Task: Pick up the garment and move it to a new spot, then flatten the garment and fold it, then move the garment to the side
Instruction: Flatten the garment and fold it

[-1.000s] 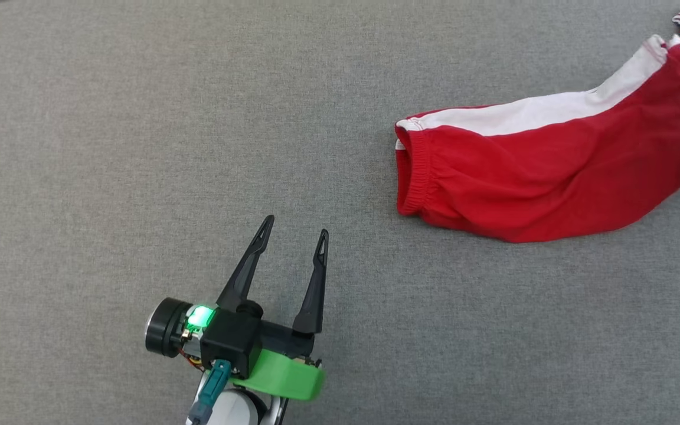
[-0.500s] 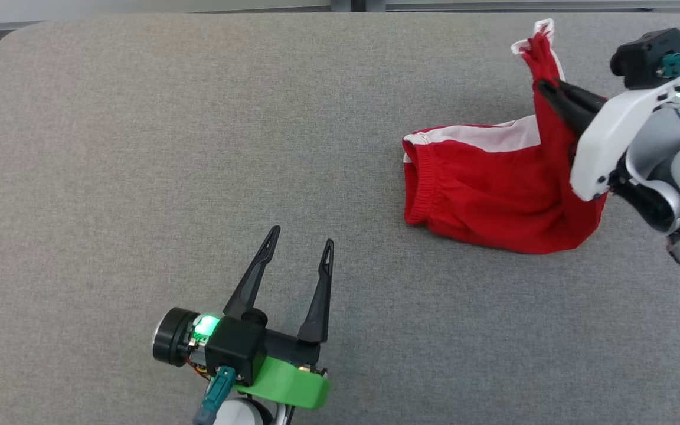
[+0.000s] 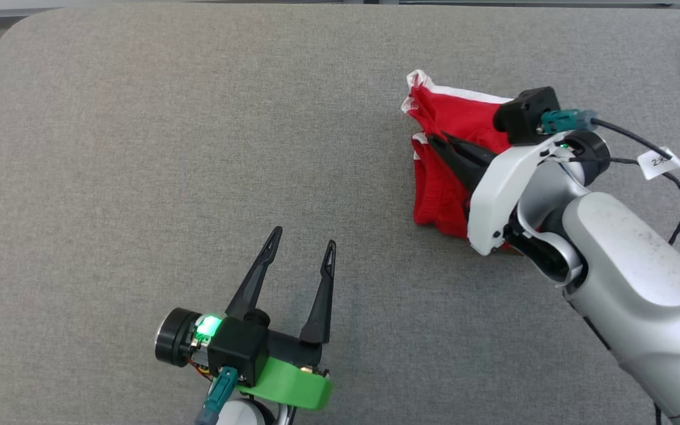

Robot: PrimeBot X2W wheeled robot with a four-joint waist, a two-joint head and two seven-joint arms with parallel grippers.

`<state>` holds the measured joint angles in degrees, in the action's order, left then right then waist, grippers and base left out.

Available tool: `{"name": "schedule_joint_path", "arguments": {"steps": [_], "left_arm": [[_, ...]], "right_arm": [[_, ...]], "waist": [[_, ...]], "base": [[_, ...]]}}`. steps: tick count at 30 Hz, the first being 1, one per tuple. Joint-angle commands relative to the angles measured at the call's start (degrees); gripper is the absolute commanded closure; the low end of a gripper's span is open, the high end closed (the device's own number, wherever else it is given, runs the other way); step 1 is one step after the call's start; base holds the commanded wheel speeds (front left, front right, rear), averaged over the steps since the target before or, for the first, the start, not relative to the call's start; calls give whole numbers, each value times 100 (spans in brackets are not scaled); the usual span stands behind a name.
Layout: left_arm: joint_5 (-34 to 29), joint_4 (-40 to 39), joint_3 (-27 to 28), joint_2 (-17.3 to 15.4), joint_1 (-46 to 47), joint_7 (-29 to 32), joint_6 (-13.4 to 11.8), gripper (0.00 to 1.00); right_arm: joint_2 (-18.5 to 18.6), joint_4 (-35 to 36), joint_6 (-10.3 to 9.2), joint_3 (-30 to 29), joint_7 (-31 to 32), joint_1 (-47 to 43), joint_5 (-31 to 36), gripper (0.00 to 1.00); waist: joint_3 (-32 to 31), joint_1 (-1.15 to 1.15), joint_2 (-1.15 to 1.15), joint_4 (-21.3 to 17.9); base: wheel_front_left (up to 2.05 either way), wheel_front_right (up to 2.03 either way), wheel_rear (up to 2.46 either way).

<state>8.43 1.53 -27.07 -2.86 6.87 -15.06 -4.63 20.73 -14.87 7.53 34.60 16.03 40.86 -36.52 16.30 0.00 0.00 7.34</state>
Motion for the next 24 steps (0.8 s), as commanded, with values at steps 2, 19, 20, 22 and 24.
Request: {"name": "schedule_joint_path", "arguments": {"steps": [2,19,20,22,24], "left_arm": [[54,6,-19,-8,74,-12,-12,0],[120,56,3,-7,70,-12,-43,0],[135,35,33,-7,36,-12,-47,0],[136,-3,98,-7,-28,-12,-49,0],[159,-37,174,-7,-99,-12,-51,0]], "right_arm": [[-207,-79,-9,-7,-7,-114,145,100],[-418,-159,-9,-15,-1540,-346,138,0],[-330,-189,-9,-110,-1753,-406,223,0],[-194,-255,-9,-277,-2115,-537,355,0],[-67,-340,-9,-449,-2503,-696,518,0]], "waist": [[28,0,0,5],[-123,0,0,-94],[-166,0,0,-138],[-248,0,0,-217],[-328,0,0,-295]], "base": [[0,0,0],[0,0,0],[0,0,0],[0,0,0],[0,0,0]]}}
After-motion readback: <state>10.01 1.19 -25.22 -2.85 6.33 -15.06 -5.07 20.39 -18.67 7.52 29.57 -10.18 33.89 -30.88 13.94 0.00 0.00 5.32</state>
